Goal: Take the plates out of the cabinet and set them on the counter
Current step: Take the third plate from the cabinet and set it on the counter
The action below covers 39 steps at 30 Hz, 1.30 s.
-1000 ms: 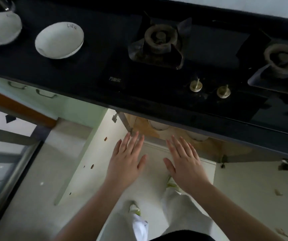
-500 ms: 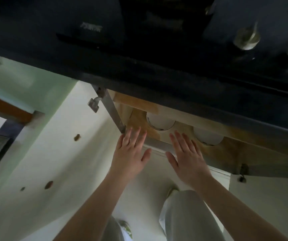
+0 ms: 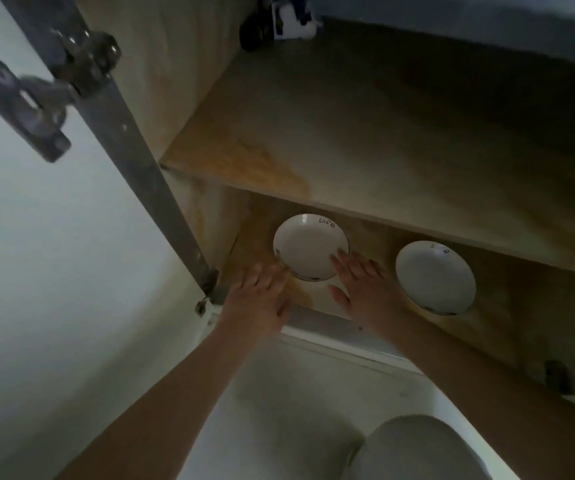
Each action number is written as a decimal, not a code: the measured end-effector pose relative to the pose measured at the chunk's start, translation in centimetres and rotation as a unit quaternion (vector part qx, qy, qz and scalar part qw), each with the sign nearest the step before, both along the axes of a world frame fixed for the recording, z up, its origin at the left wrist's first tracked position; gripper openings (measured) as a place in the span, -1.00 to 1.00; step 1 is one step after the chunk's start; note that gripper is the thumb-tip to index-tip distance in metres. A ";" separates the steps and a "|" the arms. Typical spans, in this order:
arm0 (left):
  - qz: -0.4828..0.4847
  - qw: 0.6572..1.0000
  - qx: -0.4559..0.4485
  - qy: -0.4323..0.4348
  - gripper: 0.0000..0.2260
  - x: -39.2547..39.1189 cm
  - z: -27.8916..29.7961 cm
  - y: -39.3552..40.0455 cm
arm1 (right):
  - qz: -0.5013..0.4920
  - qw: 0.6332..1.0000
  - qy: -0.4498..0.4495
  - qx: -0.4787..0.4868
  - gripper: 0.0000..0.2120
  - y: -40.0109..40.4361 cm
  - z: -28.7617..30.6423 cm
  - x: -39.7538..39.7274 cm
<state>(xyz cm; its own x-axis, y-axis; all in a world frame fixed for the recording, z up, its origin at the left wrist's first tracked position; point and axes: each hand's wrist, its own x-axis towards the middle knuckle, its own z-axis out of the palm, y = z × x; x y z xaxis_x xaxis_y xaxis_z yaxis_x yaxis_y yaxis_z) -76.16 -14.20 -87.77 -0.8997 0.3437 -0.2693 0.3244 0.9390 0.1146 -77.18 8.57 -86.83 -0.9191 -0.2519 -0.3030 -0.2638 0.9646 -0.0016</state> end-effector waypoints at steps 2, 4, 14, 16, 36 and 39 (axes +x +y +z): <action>-0.025 0.999 -0.020 0.011 -0.41 -1.4 -2.6 0.8 | 0.000 1.000 0.006 0.005 -0.40 0.3 -2.4 -1.2; -0.047 0.998 -0.025 0.018 -0.40 -2.7 -4.3 1.3 | 0.000 1.000 0.005 0.003 -0.40 0.5 -3.7 -1.7; -0.109 0.989 -0.067 0.077 -0.40 -7.1 -10.2 1.3 | -0.011 0.998 0.011 0.055 -0.40 0.6 -8.1 -6.0; -0.104 0.990 -0.066 0.072 -0.41 -7.5 -11.2 1.1 | -0.013 0.998 -0.029 0.047 -0.40 0.2 -9.1 -6.6; -0.113 0.984 -0.047 0.133 -0.60 -7.6 -15.8 3.0 | 0.042 0.995 0.060 -0.070 -0.57 1.8 -17.2 -3.8; -0.072 0.989 0.071 0.112 -0.69 -8.0 -15.9 2.7 | -0.062 0.981 0.088 -0.161 -0.61 2.3 -16.7 -5.1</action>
<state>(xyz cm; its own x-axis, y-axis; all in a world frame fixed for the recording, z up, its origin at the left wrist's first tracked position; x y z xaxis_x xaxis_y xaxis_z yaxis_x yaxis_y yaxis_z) -84.12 -11.51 -103.66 -0.8707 0.4918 -0.0091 0.4849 0.8613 0.1517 -82.29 10.88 -103.53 -0.9796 -0.1917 -0.0609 -0.1681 0.9464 -0.2757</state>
